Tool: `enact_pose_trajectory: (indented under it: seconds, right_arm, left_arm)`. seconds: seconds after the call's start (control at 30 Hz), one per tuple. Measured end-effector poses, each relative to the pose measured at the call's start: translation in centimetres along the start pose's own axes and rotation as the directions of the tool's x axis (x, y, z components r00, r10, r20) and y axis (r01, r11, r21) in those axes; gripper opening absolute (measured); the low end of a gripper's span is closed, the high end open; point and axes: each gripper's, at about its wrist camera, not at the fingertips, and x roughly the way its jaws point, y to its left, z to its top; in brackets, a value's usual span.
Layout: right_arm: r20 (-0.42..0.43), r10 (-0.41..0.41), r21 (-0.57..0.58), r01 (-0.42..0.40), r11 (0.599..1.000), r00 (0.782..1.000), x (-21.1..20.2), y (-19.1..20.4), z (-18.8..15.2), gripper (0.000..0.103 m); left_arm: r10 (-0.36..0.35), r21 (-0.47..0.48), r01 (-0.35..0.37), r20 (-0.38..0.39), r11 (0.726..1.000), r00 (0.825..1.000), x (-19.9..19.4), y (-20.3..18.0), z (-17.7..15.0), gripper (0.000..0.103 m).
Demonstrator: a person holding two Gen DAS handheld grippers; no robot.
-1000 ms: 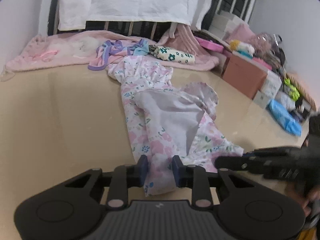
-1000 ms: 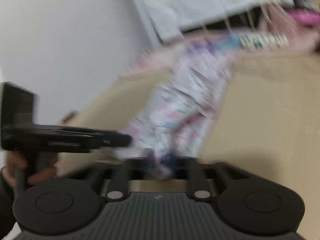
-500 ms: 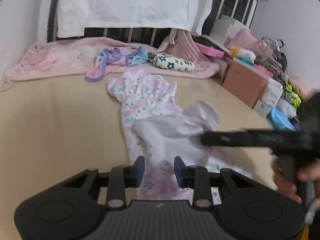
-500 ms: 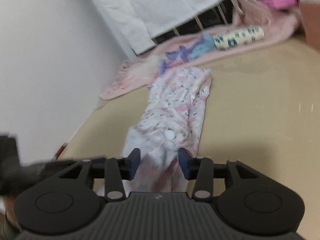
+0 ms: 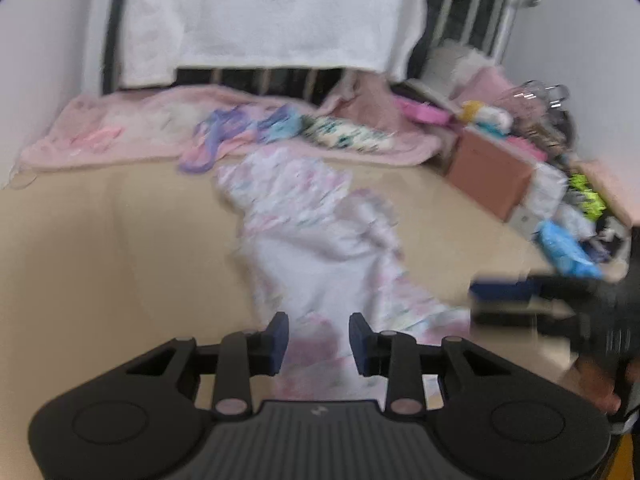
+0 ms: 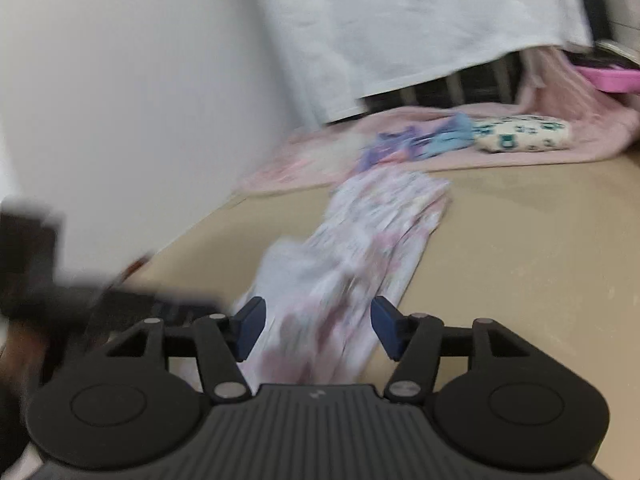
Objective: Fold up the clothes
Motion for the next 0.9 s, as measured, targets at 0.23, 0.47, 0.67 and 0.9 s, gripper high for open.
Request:
enact_pose_trajectory:
  seconds: [0.23,0.47,0.67,0.9]
  right_arm:
    - [-0.071,0.088,-0.101,-0.095,0.990,0.994,2.5,1.5,-1.8,0.053]
    - [-0.152,0.103,-0.043,-0.111,0.993,0.983,1.4,1.2,-3.0,0.004]
    - [-0.057,0.085,0.009,-0.085,0.996,0.995,-0.1,0.8,-2.6,0.042]
    - [-0.049,0.010,0.142,-0.003,0.990,0.999,2.0,-0.3,-2.8,0.005]
  left_arm:
    - [-0.028,0.029,0.029,-0.040,0.999,0.999,2.7,-1.6,0.1,0.030]
    - [-0.029,0.022,0.031,-0.084,0.999,0.996,4.5,-0.8,-1.0,0.031]
    - [-0.020,0.022,0.022,-0.082,1.000,0.996,4.2,-1.0,-1.0,0.031]
    - [0.050,0.068,-0.054,0.062,0.996,0.997,-2.4,1.4,-0.9,0.033]
